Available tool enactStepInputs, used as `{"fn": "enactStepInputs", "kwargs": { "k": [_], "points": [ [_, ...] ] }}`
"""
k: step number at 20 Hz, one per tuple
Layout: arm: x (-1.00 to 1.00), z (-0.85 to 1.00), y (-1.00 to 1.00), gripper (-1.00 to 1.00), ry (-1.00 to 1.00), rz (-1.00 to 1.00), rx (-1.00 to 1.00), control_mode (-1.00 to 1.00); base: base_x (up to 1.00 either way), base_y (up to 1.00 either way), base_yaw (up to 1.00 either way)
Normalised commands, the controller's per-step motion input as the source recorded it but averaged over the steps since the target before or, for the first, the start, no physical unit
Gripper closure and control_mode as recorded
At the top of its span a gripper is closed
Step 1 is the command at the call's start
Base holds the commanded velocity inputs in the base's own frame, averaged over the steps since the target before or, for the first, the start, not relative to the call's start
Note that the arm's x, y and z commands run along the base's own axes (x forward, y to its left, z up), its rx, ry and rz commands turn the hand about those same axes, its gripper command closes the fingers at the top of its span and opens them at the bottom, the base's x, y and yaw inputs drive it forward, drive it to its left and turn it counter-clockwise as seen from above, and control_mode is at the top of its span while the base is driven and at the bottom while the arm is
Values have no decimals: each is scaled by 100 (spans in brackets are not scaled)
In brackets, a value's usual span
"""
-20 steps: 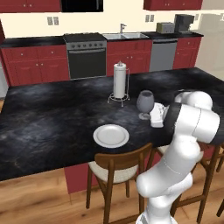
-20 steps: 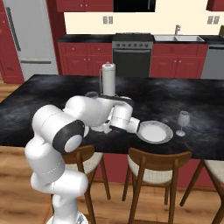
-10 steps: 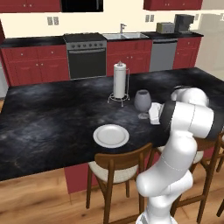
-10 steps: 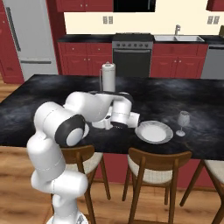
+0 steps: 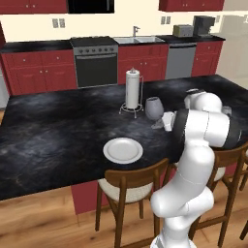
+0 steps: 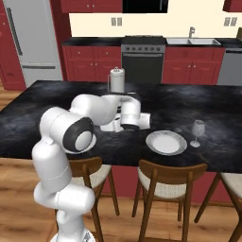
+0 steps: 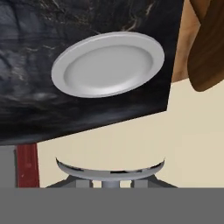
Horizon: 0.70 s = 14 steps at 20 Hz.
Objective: Retrieve the wine glasses from the counter and place one next to each plate.
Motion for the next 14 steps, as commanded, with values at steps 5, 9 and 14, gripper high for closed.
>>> {"fn": "enactStepInputs", "kwargs": {
  "k": [5, 9, 14],
  "points": [
    [0, -1, 0, 100, 0, 13, -1, -100, 0, 0, 0],
    [0, -6, 0, 100, 0, 15, -2, -100, 0, 0, 0],
    [0, -13, 0, 100, 0, 15, -2, -100, 0, 0, 0]
  ]
}}
